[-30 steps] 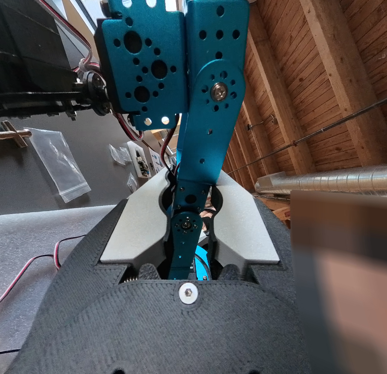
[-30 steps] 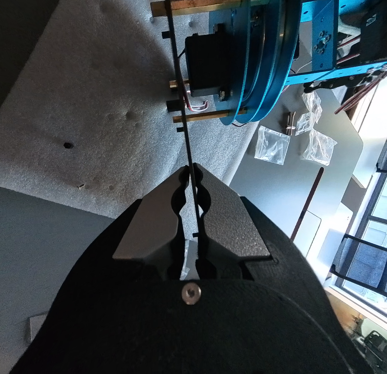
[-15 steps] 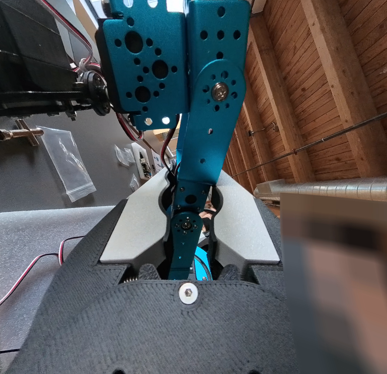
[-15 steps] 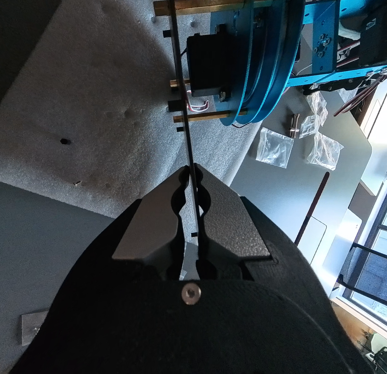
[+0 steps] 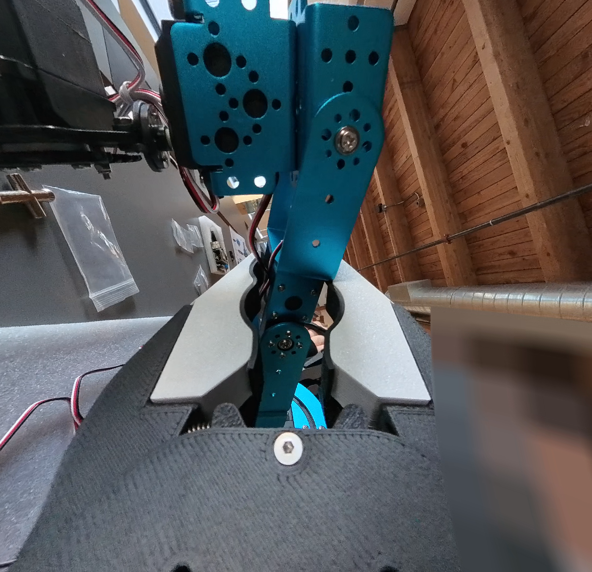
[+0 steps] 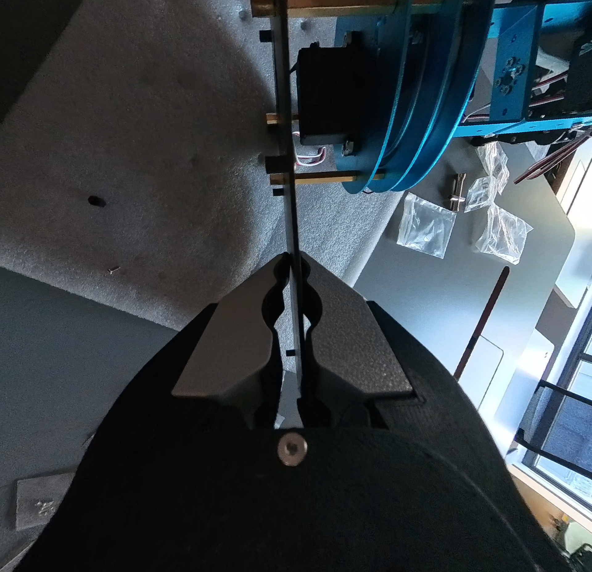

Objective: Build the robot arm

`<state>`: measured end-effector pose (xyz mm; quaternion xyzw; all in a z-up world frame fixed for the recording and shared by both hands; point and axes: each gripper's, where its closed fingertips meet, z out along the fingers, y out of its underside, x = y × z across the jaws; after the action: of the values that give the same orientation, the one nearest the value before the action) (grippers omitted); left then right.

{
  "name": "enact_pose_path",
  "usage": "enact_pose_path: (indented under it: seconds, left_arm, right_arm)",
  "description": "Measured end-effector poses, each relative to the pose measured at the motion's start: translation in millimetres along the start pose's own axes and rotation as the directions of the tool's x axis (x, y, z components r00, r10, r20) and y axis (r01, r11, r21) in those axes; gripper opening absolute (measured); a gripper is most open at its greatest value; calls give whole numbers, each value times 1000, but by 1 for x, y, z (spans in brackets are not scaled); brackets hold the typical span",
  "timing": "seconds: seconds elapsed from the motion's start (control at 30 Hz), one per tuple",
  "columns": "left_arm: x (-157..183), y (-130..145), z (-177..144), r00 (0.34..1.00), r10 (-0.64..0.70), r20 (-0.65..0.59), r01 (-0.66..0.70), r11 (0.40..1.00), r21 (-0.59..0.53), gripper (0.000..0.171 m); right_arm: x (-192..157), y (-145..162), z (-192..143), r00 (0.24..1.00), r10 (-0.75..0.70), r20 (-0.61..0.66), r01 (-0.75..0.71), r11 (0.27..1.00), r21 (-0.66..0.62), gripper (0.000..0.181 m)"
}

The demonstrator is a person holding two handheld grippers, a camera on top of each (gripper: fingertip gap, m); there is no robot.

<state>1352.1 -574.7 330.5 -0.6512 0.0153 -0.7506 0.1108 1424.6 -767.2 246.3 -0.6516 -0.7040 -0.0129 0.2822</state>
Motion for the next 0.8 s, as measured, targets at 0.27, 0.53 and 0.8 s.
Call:
enact_pose_path:
  seconds: [0.27, 0.53, 0.8]
  left_arm:
    - [-2, 0, 6, 1000, -16, 12, 16, 1000, -1, 38]
    - [-1, 1, 6, 999, -34, -4, 34, 999, -7, 39]
    - [2, 2, 1, 997, -55, -60, 54, 998, -18, 41]
  right_arm:
    - [-1, 4, 2, 1000, -23, 2, 23, 1000, 5, 1]
    - [-2, 4, 2, 999, -52, -11, 52, 999, -6, 1]
    - [0, 1, 1, 998, -64, -7, 64, 998, -9, 2]
